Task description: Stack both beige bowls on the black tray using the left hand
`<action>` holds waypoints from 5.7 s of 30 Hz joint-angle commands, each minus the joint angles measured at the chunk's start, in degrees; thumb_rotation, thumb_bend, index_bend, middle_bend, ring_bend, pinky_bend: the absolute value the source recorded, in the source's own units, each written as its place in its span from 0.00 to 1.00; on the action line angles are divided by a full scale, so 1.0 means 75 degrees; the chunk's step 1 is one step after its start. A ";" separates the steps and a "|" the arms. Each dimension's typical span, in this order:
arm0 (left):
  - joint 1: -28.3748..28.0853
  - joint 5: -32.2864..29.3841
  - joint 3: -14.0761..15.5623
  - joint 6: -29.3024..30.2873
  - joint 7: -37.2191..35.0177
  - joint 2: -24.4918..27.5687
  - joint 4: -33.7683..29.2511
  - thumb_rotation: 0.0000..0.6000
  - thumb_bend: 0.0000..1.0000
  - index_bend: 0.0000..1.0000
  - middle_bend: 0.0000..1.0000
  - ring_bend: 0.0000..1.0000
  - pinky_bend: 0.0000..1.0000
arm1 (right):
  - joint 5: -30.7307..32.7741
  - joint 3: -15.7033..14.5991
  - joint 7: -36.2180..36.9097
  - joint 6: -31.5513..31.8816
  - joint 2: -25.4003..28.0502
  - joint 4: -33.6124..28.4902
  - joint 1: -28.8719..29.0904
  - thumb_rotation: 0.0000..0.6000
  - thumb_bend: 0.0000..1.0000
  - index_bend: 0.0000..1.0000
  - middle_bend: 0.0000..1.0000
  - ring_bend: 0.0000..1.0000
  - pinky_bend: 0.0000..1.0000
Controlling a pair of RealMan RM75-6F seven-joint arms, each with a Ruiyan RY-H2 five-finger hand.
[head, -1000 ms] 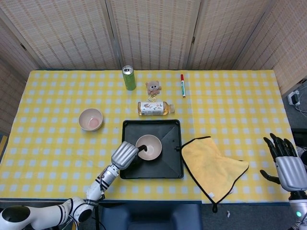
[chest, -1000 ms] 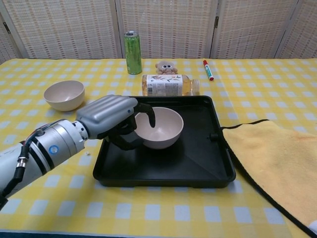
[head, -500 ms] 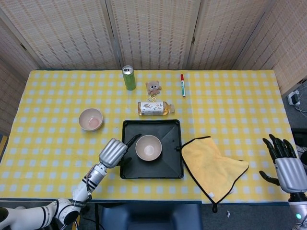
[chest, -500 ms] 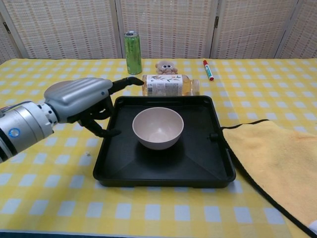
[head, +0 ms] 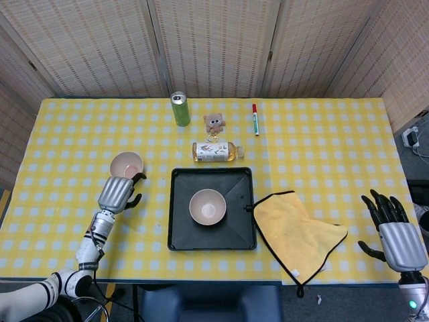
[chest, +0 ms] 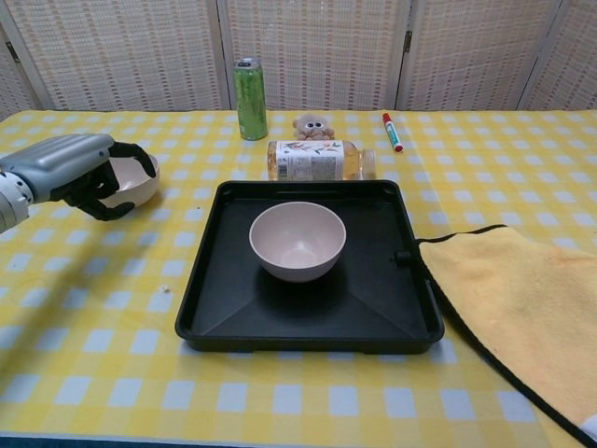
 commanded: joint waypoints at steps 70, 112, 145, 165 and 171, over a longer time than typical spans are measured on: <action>0.0188 0.1623 0.0539 0.1614 0.1648 -0.0374 -0.2500 1.00 0.52 0.65 1.00 1.00 1.00 | -0.0422 -0.0233 0.0167 0.0176 0.0159 -0.0119 -0.0084 1.00 0.21 0.00 0.00 0.00 0.00; -0.0447 0.1233 0.0298 0.0818 0.1936 -0.2034 -0.1019 1.00 0.53 0.66 1.00 1.00 1.00 | -0.0269 -0.0132 0.0456 0.0286 0.0286 -0.0003 -0.0219 1.00 0.21 0.00 0.00 0.00 0.00; 0.0878 0.1952 0.0928 0.2628 0.2337 0.0313 -0.3347 1.00 0.32 0.27 0.97 0.87 1.00 | -0.0648 -0.0254 0.0252 0.0382 0.0186 -0.0023 -0.0239 1.00 0.21 0.00 0.00 0.00 0.00; 0.4048 0.1994 0.2435 0.4860 -0.0239 0.3633 -0.3109 1.00 0.32 0.18 0.00 0.00 0.00 | -0.0365 -0.0142 -0.0373 0.0261 -0.0002 -0.0445 -0.0202 1.00 0.21 0.00 0.00 0.00 0.00; 0.4110 0.2036 0.2276 0.4708 -0.0479 0.3825 -0.3324 1.00 0.32 0.15 0.00 0.00 0.00 | -0.0474 -0.0205 -0.0373 0.0282 0.0082 -0.0555 -0.0221 1.00 0.21 0.00 0.00 0.00 0.00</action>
